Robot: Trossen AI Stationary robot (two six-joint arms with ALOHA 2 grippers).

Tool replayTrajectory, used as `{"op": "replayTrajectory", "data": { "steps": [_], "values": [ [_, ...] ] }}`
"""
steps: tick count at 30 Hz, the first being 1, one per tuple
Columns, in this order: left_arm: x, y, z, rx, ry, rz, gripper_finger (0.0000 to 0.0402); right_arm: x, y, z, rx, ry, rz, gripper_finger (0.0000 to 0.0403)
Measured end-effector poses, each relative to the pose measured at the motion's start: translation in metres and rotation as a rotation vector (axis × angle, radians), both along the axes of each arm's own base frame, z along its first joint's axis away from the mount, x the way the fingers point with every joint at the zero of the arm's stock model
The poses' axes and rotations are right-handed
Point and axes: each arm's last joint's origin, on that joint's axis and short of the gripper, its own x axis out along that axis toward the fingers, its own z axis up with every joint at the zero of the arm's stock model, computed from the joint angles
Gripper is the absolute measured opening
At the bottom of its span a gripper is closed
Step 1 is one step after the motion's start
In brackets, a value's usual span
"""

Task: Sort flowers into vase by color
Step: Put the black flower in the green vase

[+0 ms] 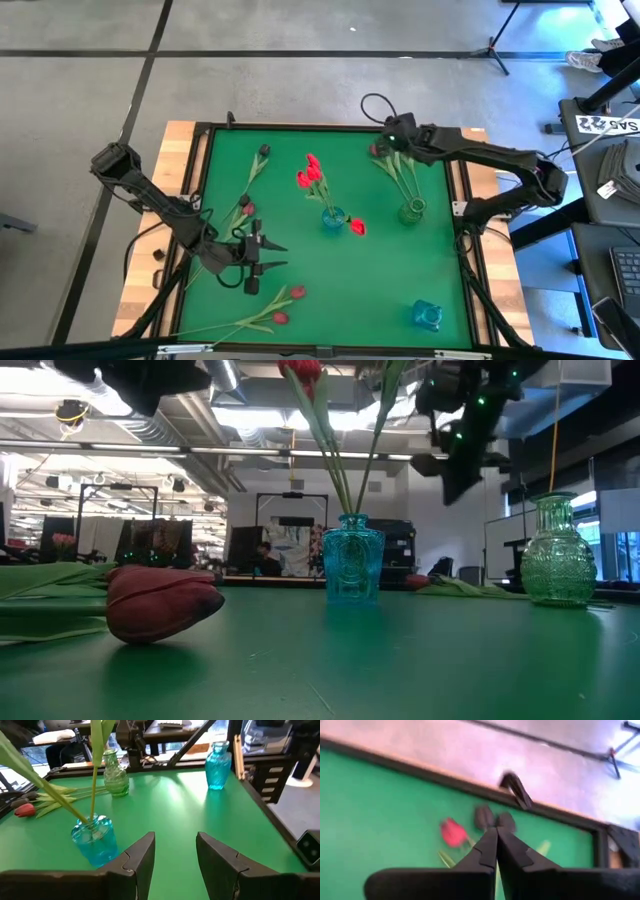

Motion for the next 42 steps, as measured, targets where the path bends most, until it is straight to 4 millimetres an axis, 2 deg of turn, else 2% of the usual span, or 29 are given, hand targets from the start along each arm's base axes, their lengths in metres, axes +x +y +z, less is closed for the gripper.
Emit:
{"op": "replayTrajectory", "data": {
  "steps": [3,6,9,15,18,21,26,32,35,38,42],
  "values": [
    [0.001,-0.001,0.003,-0.023,-0.027,-0.004,0.0141,-0.012,0.000,-0.019,0.127,0.060,-0.003,0.0017],
    [0.001,-0.001,0.004,-0.033,-0.039,-0.009,0.0141,-0.022,-0.006,-0.047,0.236,0.070,-0.014,0.0044],
    [0.001,-0.001,0.004,-0.033,-0.037,-0.010,0.0141,-0.034,-0.014,-0.076,0.292,0.071,-0.017,0.0096],
    [0.001,-0.001,0.003,-0.028,-0.030,-0.011,0.0141,-0.054,-0.026,-0.117,0.293,0.041,-0.073,0.0195],
    [0.001,-0.001,0.003,-0.028,-0.030,-0.011,0.0141,-0.065,-0.032,-0.133,0.296,0.037,-0.124,0.0208],
    [0.001,-0.001,0.003,-0.028,-0.030,-0.011,0.0141,-0.067,-0.037,-0.141,0.302,0.008,-0.123,0.0199],
    [0.001,-0.001,0.003,-0.027,-0.029,-0.011,0.0141,-0.061,-0.038,-0.141,0.254,0.017,-0.072,0.0145],
    [0.001,-0.001,0.003,-0.028,-0.029,-0.012,0.0141,-0.060,-0.039,-0.140,0.255,-0.004,-0.057,0.0026],
    [0.001,-0.001,0.003,-0.028,-0.029,-0.012,0.0141,-0.059,-0.035,-0.136,0.239,-0.021,-0.068,0.0015],
    [0.001,-0.001,0.003,-0.027,-0.029,-0.011,0.0141,-0.054,-0.029,-0.114,0.155,-0.057,-0.056,0.0021],
    [0.001,-0.001,0.003,-0.028,-0.029,-0.012,0.0141,-0.050,-0.018,-0.062,-0.012,-0.174,0.019,0.0007]
  ]
}}
